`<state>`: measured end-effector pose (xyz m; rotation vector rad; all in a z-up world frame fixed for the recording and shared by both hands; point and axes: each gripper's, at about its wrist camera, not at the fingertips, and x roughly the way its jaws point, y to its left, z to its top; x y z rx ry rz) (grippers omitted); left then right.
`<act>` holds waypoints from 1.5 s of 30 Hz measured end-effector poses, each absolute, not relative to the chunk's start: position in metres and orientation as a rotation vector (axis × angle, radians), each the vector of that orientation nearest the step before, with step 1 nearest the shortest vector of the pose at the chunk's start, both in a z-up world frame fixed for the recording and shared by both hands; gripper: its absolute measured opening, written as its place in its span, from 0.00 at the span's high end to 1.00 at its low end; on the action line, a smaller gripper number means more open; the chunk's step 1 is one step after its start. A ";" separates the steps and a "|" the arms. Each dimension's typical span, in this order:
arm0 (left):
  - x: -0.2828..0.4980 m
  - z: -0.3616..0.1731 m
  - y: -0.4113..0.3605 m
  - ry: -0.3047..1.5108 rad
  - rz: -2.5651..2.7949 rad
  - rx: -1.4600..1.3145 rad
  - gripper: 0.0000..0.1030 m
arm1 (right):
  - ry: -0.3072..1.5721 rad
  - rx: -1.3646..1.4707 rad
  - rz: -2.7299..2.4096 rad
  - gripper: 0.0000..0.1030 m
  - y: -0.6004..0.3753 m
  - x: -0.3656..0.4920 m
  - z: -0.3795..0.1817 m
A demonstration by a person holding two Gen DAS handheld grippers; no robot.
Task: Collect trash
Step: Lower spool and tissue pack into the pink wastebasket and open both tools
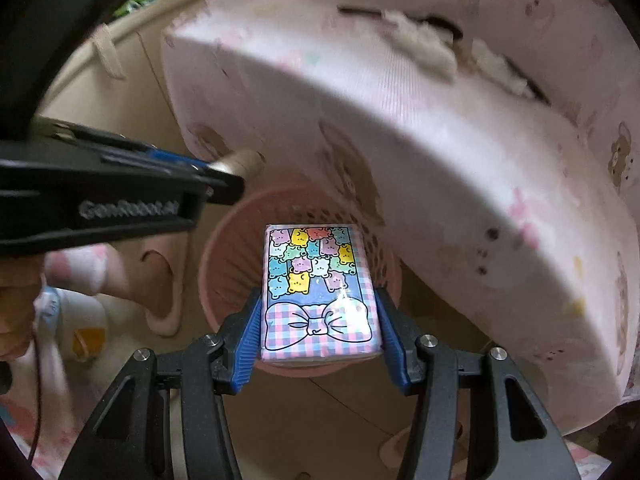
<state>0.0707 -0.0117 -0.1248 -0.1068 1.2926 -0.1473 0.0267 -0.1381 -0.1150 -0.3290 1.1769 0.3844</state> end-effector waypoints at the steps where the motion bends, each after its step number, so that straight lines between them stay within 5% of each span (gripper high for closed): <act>1: 0.072 -0.129 -0.011 1.297 -0.135 -0.100 0.78 | 1.193 -0.325 0.372 0.46 -0.139 0.030 -0.121; 28: 0.081 -0.214 0.001 1.531 -0.085 -0.209 0.78 | 1.471 -0.288 0.233 0.46 -0.145 0.070 -0.242; 33: 0.082 -0.209 -0.003 1.517 -0.063 -0.185 0.61 | 1.460 -0.282 0.212 0.27 -0.150 0.072 -0.239; 36: 0.082 -0.203 -0.004 1.500 -0.033 -0.147 0.50 | 1.447 -0.273 0.206 0.27 -0.150 0.072 -0.234; 45: 0.080 -0.177 -0.001 1.446 0.025 -0.084 0.47 | 1.425 -0.260 0.225 0.27 -0.152 0.071 -0.218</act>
